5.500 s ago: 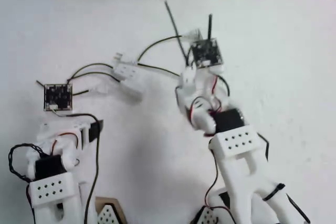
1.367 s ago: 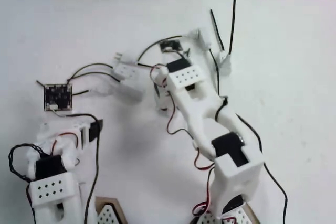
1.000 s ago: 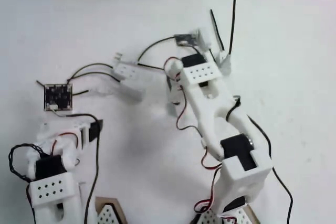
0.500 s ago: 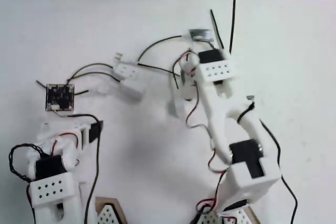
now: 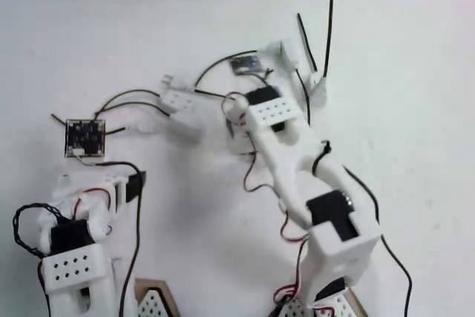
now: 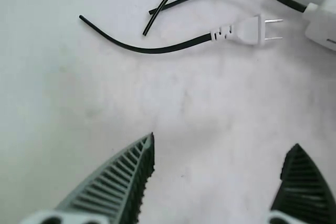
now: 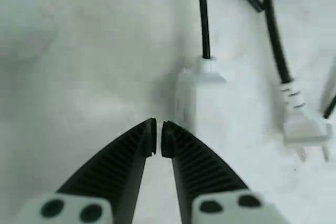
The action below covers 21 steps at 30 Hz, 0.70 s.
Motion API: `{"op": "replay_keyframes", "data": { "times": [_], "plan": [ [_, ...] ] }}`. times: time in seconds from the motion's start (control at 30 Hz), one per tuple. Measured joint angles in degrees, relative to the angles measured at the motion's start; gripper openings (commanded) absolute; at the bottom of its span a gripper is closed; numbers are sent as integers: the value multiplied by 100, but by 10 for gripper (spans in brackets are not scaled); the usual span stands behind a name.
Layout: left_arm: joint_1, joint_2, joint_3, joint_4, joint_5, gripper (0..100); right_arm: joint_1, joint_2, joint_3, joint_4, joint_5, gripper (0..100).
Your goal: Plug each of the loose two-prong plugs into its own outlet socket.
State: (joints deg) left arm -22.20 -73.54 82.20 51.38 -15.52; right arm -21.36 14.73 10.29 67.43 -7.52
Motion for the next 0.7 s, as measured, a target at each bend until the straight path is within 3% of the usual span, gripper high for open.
{"op": "replay_keyframes", "data": {
  "times": [0.17,0.37,0.57,0.7],
  "plan": [
    [0,0,0,0,0,369,563,88,0,-44,571,19],
    [0,0,0,0,0,369,624,-484,0,264,686,26],
    [0,0,0,0,0,369,668,-1073,0,369,695,157],
    [0,0,0,0,0,369,659,-993,79,369,695,168]
  ]
}}
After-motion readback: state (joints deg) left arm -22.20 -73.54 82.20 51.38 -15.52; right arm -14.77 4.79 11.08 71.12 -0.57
